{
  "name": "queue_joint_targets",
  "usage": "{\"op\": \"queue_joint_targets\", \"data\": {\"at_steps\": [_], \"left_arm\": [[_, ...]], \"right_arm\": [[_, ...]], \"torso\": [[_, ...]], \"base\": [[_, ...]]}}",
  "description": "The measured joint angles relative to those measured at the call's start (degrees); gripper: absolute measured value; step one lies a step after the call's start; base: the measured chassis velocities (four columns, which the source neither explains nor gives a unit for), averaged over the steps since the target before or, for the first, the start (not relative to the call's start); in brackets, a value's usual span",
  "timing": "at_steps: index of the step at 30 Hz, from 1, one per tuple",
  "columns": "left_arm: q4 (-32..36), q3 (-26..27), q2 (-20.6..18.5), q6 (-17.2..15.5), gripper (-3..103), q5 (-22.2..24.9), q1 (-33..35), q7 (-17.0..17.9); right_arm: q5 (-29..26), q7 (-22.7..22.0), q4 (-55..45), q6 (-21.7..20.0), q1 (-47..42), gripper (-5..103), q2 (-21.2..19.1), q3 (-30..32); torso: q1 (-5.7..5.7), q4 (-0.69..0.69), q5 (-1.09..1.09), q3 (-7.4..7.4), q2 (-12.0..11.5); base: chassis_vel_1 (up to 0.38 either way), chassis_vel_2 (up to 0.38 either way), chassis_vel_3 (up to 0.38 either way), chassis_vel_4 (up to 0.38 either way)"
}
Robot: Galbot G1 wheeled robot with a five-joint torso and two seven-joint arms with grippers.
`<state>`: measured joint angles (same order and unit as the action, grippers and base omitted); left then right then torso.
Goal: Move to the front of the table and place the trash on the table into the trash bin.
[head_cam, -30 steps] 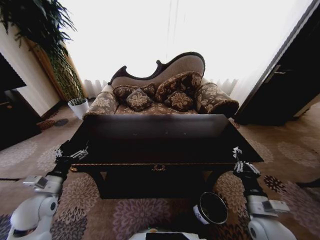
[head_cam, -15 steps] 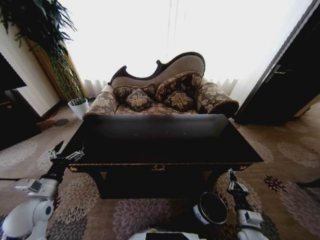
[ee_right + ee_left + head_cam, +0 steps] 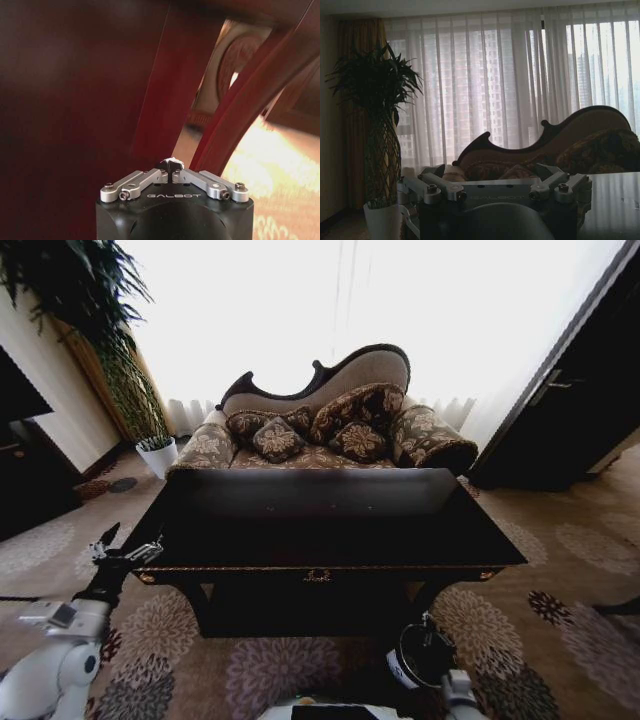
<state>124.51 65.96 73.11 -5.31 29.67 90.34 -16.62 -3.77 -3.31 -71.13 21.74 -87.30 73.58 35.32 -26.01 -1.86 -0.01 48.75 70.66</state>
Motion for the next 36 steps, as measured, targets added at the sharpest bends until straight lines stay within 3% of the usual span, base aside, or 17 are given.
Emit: {"op": "queue_joint_targets", "data": {"at_steps": [13, 25, 26, 28, 30, 32, 36], "left_arm": [[3.24, 4.00, -0.63, -0.05, 100, 2.61, 1.44, 0.00], [3.94, 5.87, -0.77, -0.05, 100, 3.05, 2.92, -0.05], [3.94, 5.98, -0.75, -0.05, 100, 3.05, 3.01, -0.05], [3.94, 6.03, -0.73, -0.05, 100, 3.05, 3.07, -0.05], [3.84, 5.96, -0.42, -0.05, 100, 2.86, 3.12, -0.06], [3.82, 5.80, -0.28, -0.05, 100, 2.76, 3.11, -0.06], [3.70, 5.62, -0.19, -0.04, 100, 2.64, 3.07, -0.07]], "right_arm": [[0.77, -0.26, 22.49, -0.72, 10.79, 0, -3.78, -6.80], [-1.52, -1.42, 33.90, -4.22, 20.53, 2, -9.50, -11.65], [-2.26, -1.42, 34.61, -4.82, 21.14, 7, -9.95, -12.15], [-2.59, -1.42, 34.85, -5.21, 21.35, 7, -10.14, -12.40], [-3.07, -1.06, 35.32, -6.56, 21.49, 28, -9.82, -13.23], [-3.07, -1.03, 35.20, -6.61, 21.30, 39, -9.53, -13.24], [-3.06, -0.95, 34.39, -6.63, 20.63, 50, -9.33, -13.16]], "torso": [[0.00, 0.00, 0.00, 0.00, 0.00], [0.00, 0.01, -0.01, 0.00, 0.00], [0.00, 0.01, -0.01, 0.00, 0.00], [0.00, 0.01, -0.01, 0.00, 0.00], [0.00, 0.00, 0.00, 0.00, 0.00], [0.00, 0.00, 0.02, 0.00, 0.00], [0.00, -0.01, 0.00, 0.00, 0.00]], "base": [[0.000, 0.000, 0.000, 0.000], [0.000, 0.000, 0.000, 0.000], [0.000, 0.000, 0.000, 0.000], [0.000, 0.000, 0.000, 0.000], [0.000, 0.000, 0.000, 0.000], [0.000, 0.000, 0.000, 0.000], [0.000, 0.000, 0.000, 0.000]]}}
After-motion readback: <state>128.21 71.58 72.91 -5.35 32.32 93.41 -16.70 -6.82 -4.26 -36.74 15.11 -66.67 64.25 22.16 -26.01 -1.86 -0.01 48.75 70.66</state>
